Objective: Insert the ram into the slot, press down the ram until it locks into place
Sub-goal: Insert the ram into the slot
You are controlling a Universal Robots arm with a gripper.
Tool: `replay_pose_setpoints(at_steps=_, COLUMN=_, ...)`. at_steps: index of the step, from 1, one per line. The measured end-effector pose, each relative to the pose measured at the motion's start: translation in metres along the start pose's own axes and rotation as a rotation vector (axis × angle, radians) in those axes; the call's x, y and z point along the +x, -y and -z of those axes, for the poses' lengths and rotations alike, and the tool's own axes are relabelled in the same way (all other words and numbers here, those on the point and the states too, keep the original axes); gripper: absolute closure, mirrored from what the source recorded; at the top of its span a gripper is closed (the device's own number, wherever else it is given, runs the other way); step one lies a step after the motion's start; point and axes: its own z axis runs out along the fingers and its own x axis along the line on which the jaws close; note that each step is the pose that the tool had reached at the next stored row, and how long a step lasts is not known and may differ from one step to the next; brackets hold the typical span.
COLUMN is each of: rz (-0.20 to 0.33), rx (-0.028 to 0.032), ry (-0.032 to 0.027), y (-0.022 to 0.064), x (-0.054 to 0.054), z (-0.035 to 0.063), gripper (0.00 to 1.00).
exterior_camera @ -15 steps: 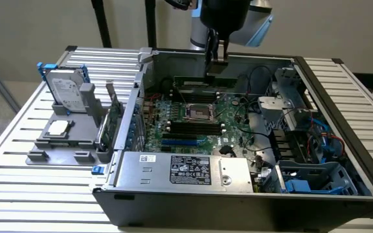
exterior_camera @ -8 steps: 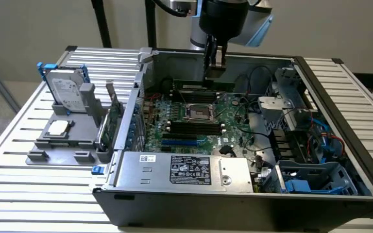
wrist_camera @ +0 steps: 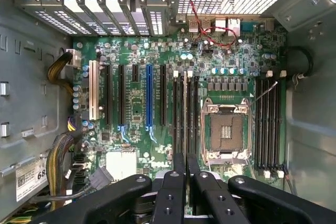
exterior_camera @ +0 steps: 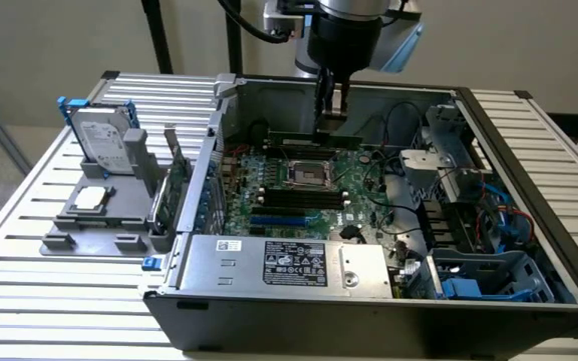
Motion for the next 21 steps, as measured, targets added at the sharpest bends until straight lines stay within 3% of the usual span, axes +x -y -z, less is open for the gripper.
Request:
replay_pose_setpoints(at_steps=9, rz=-0.002, rx=0.0001, ry=0.0002, y=0.0010, x=0.002, z=-0.0163, gripper=0.87)
replay_pose_setpoints(at_steps=21, rz=-0.002, rx=0.0000, ry=0.0002, y=0.0024, x=0.015, z=-0.0380, gripper=0.87)
